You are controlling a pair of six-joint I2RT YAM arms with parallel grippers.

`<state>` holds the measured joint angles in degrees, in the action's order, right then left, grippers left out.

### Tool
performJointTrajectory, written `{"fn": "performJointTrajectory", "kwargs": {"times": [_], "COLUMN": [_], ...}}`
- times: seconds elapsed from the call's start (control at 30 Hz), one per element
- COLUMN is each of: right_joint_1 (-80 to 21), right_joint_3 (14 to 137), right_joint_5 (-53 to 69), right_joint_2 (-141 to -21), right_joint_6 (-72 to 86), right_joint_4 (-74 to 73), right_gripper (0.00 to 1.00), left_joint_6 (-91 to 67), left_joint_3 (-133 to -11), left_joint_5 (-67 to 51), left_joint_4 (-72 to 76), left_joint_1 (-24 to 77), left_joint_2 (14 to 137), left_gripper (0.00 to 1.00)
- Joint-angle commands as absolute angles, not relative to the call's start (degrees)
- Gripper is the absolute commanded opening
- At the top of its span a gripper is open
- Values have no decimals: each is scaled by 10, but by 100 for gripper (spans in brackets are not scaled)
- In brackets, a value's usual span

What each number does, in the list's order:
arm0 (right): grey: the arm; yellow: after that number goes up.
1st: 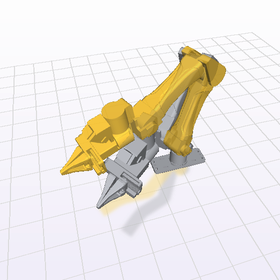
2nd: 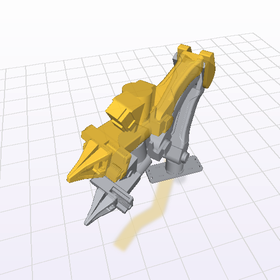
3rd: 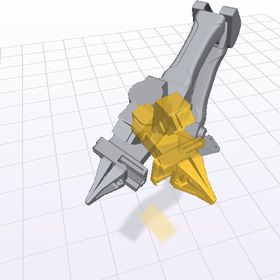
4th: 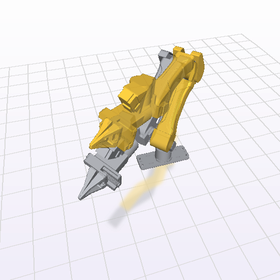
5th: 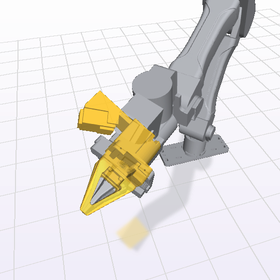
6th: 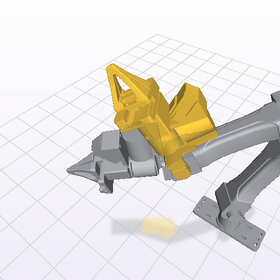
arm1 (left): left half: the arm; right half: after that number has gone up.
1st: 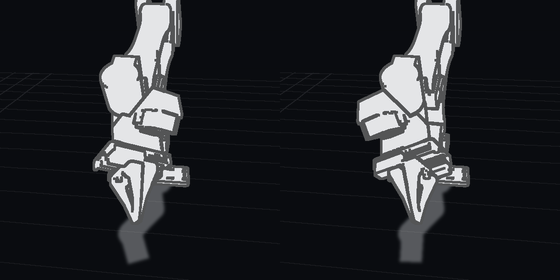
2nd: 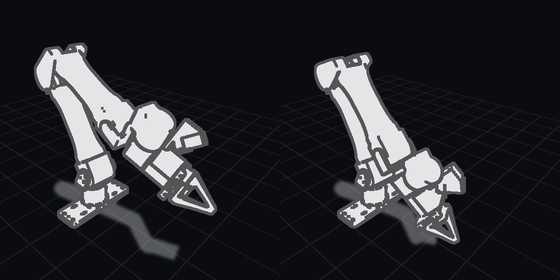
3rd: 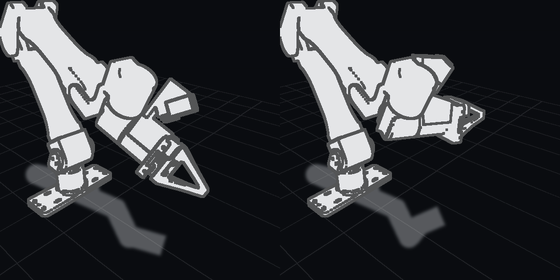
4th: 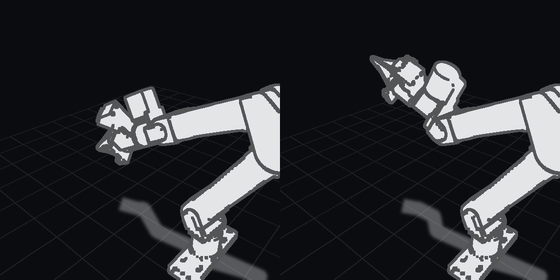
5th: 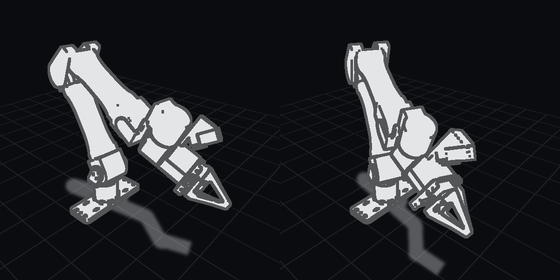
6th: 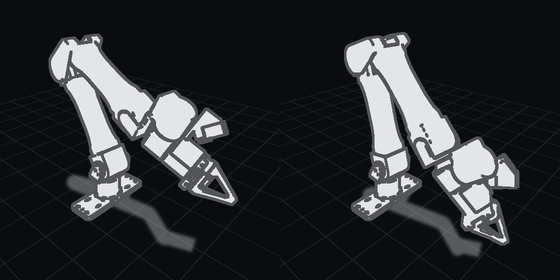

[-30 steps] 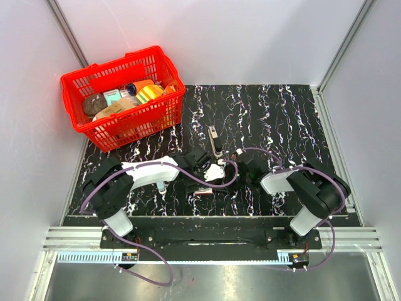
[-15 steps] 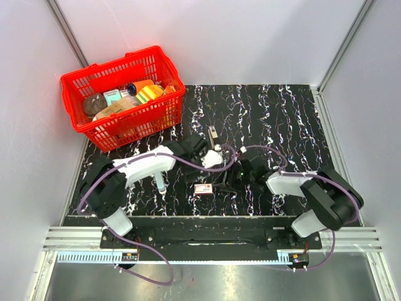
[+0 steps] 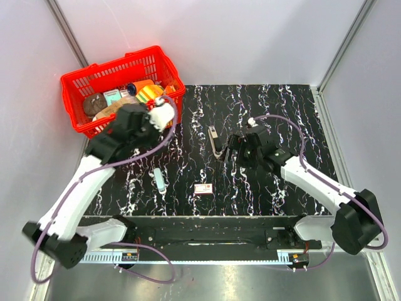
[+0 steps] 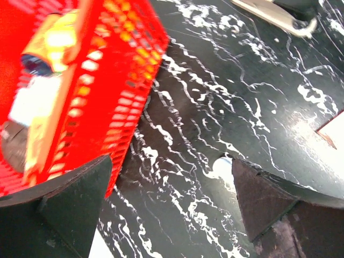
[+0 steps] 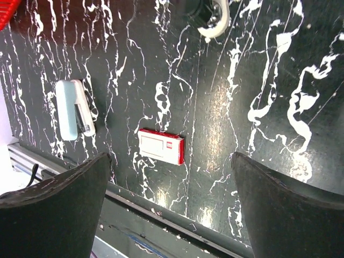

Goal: Unload the staples from the stapler

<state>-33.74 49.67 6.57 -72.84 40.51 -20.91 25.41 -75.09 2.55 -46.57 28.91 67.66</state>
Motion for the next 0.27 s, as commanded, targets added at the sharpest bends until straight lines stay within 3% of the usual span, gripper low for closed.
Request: {"fn": "performJointTrajectory", "kwargs": {"times": [0.0, 0.23], "right_joint_1": [-335, -334], "right_joint_3": [562, 646], "right_joint_5": [31, 18], "right_joint_2": [-701, -693], "right_joint_6": [352, 325], "right_joint_4": [-294, -340], "right_gripper": [99, 99], "left_joint_6": [201, 167], "left_joint_3": [-731, -691], "left_joint_5": [75, 55], "left_joint_4": [-468, -471], "left_joint_1": [244, 147], "left_joint_2": [570, 456], "left_gripper": [99, 99]}}
